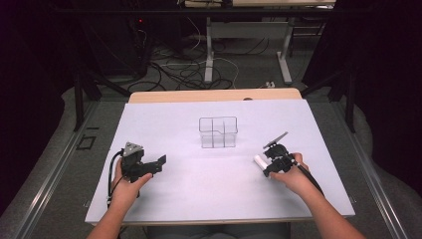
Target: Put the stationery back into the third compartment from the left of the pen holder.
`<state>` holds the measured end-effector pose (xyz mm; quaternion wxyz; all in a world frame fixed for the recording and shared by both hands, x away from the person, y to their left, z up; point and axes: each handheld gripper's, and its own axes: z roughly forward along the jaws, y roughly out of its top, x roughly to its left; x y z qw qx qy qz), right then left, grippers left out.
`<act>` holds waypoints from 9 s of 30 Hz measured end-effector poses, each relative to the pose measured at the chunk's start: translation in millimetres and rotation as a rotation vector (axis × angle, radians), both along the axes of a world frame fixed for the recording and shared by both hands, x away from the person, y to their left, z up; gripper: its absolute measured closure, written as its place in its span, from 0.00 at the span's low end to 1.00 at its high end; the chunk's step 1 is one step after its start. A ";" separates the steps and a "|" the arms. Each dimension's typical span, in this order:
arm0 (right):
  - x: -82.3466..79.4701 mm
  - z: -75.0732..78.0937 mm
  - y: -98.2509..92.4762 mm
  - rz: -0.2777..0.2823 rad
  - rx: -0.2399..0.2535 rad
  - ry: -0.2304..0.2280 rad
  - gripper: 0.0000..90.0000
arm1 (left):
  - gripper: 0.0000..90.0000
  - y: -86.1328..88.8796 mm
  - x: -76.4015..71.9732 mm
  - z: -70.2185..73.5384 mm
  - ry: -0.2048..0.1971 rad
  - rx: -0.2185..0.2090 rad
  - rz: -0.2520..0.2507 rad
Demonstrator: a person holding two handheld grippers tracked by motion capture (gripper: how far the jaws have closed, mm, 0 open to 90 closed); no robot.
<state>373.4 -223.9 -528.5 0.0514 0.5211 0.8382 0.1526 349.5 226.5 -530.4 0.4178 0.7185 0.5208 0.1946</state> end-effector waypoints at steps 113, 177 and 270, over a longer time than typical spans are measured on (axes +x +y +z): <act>-42.4 46.8 80.7 0.252 0.339 -0.665 0.79 | 0.47 -138.1 2.9 53.8 0.107 -0.481 -0.343; -45.1 39.4 88.0 0.270 0.377 -0.638 0.64 | 0.74 -162.0 23.9 41.7 0.204 -0.577 -0.221; 0.1 1.2 54.2 0.166 0.272 -0.516 0.00 | 0.74 -221.3 95.3 50.5 -0.163 -0.188 -0.152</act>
